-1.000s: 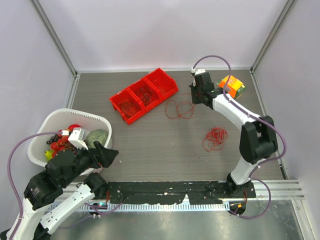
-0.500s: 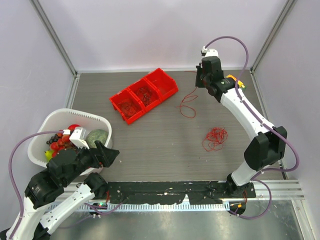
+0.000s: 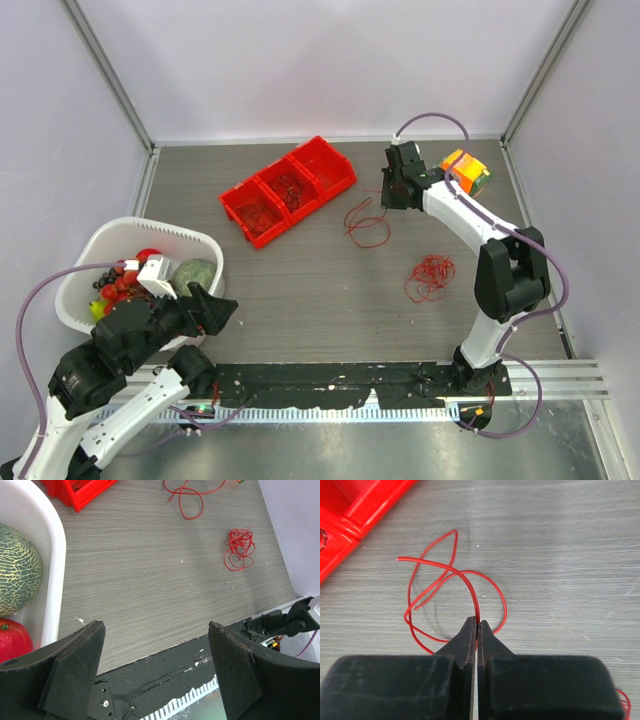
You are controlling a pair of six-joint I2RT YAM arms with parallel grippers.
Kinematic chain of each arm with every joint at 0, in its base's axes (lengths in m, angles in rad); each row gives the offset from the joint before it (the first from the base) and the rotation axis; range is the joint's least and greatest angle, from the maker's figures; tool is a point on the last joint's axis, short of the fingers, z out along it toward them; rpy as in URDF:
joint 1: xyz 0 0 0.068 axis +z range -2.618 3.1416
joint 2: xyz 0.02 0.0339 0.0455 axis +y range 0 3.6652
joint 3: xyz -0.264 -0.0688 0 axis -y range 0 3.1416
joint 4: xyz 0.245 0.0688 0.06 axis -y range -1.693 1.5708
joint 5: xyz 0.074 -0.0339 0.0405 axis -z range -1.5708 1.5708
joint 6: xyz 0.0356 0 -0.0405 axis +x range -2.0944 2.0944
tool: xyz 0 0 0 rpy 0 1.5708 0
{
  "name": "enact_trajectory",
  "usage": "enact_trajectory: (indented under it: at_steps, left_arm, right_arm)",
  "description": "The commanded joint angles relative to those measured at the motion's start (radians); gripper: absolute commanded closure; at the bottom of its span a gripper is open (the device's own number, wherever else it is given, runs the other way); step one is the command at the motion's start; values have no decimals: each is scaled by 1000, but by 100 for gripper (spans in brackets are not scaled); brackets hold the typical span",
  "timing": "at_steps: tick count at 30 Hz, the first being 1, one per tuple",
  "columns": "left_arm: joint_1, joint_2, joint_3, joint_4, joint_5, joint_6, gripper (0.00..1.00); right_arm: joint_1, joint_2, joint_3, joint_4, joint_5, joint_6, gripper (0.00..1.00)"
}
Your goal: Untangle the cables
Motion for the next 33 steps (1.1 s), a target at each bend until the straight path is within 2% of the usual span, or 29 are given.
enact_trajectory:
  at_steps: [1,5,8,10,13,16,19,20,22,25,26,29,31,33]
  left_arm:
    - [4,1,0,36,11,22,12]
    - [3,0,-2,37,11,21,12]
    - [3,-7,0,36,7,21,12]
    - [3,-10,0,36,6,19,12]
    - [3,-10,-2,36,8,19,12]
    - [4,-5,0,36,13,21,12]
    - [3,-2,0,39,13,24,12]
    - [3,0,0,37,13,24,12]
    - [3,3,0,39,16,24,12]
    - [3,10,0,39,20,27,12]
    - [4,12,0,40,22,28,12]
    - [1,12,0,40,22,28,12]
    - [3,10,0,39,20,27,12]
    - [3,10,0,40,20,28,12]
  right_arm:
    - [1,66,1,41,-98,34,99]
    - [-4,182,90,-11,-120,23,99]
    - [-7,230,107,-26,-111,25,93]
    - [-13,230,79,30,-141,38,78]
    - [-31,230,32,79,-232,66,71]
    - [-48,184,-30,150,-244,120,61]
    - [-50,107,-112,207,-227,175,54]
    - [-50,97,-126,231,-216,195,49]
    - [-44,73,-143,245,-207,201,34]
    - [-31,93,-90,204,-181,186,22]
    - [-16,93,-73,187,-104,167,18]
    - [41,104,-30,173,-9,131,17]
    - [68,168,62,106,11,104,16]
    - [93,236,157,24,98,75,16]
